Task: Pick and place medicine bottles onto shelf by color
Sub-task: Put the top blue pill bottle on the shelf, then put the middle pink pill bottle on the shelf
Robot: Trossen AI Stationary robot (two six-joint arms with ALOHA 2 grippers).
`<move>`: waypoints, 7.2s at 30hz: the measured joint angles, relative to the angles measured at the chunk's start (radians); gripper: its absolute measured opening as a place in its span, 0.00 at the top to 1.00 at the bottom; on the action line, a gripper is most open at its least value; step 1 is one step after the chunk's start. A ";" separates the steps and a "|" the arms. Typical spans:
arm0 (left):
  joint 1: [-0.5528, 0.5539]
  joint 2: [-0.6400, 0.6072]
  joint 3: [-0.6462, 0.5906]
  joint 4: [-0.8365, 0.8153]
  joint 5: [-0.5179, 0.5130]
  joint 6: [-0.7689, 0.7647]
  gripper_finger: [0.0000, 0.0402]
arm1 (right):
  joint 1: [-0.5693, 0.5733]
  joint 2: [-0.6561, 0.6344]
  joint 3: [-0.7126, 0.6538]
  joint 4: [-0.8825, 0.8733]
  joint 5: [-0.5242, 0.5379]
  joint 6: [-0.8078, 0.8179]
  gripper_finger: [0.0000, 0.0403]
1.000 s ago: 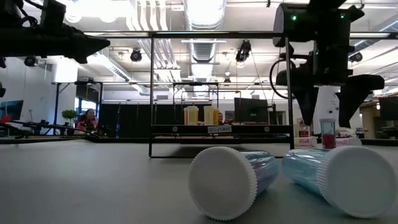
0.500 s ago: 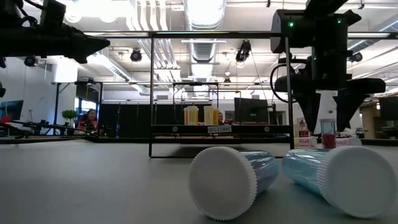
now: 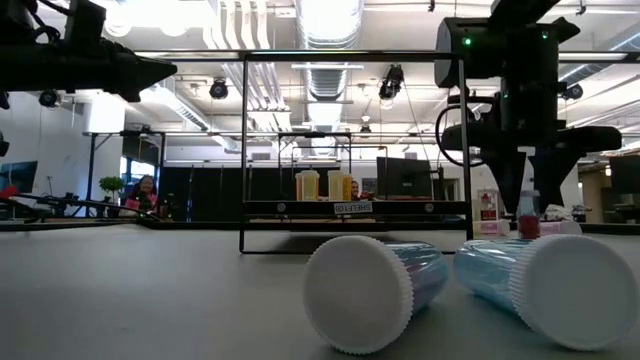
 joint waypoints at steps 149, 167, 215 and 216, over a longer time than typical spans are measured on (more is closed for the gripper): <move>0.000 -0.001 0.000 0.000 0.000 0.000 0.82 | -0.080 0.708 1.350 -0.533 0.194 -0.344 0.57; 0.000 0.000 0.000 0.000 0.000 0.000 0.82 | -0.008 0.336 0.819 -0.570 0.217 0.062 0.69; 0.000 -0.002 0.000 0.000 0.000 0.000 0.82 | 0.100 -0.139 0.064 -0.264 0.009 0.331 0.15; 0.000 -0.002 0.000 0.000 0.000 0.000 0.82 | 0.100 -0.139 0.059 -0.260 0.009 0.328 0.15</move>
